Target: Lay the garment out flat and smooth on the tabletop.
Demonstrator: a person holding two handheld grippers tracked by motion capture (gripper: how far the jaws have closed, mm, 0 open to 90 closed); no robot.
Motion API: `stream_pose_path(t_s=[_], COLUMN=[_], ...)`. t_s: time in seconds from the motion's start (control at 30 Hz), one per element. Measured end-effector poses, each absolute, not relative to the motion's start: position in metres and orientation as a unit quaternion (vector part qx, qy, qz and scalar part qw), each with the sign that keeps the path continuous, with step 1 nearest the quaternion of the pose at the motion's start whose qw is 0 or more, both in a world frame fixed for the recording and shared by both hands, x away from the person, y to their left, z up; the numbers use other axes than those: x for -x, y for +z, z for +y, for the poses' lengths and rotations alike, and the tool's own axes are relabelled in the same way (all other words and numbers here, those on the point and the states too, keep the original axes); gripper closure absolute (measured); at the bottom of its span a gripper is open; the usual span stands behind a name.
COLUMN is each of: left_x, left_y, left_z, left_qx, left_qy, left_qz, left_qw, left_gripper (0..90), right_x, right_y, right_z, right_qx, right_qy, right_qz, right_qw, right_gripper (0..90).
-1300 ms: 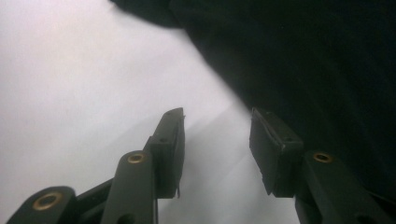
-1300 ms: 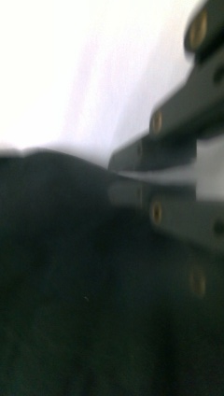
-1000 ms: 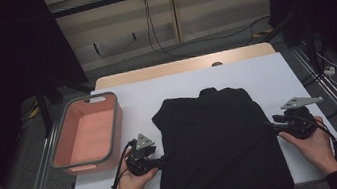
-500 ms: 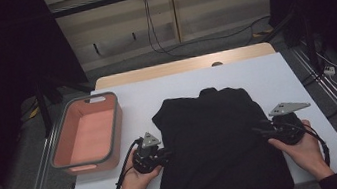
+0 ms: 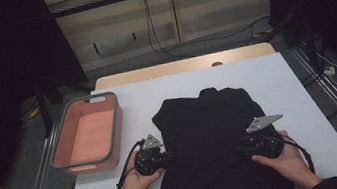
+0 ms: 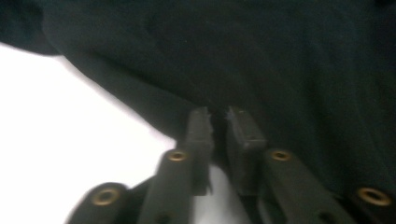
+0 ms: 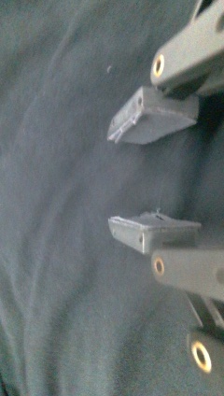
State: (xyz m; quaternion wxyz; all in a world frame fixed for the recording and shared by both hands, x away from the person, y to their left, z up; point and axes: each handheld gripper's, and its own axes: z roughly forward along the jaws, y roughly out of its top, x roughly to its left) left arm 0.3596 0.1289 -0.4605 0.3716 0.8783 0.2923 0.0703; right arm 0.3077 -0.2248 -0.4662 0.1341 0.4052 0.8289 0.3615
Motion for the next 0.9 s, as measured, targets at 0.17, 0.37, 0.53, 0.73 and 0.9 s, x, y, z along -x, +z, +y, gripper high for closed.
stream_pose_path(t_s=[0.17, 0.37, 0.53, 0.73, 0.9], left_x=[-0.360, -0.356, -0.351, -0.346, -0.343], left_y=[-0.458, -0.454, -0.449, -0.444, -0.446], left_z=[0.136, 0.161, 0.172, 0.179, 0.162], left_qx=[-0.876, -0.871, -0.864, -0.856, -0.866], left_qy=[0.070, 0.086, 0.096, 0.092, 0.077], left_qz=[0.311, 0.341, 0.357, 0.331, 0.305], left_qw=[0.362, 0.343, 0.341, 0.387, 0.389], left_gripper=[90.0, 90.0, 90.0, 88.3, 72.2], right_x=[-0.306, -0.306, -0.305, -0.305, -0.304], right_y=[-0.467, -0.467, -0.467, -0.466, -0.460], right_z=[-0.222, -0.221, -0.220, -0.220, -0.225], right_qx=[-0.394, -0.390, -0.389, -0.390, -0.396], right_qy=[0.359, 0.357, 0.353, 0.346, 0.369], right_qz=[0.834, 0.837, 0.838, 0.840, 0.827], right_qw=[0.141, 0.143, 0.147, 0.150, 0.154], right_gripper=[49.2, 49.2, 49.2, 50.3, 52.3])
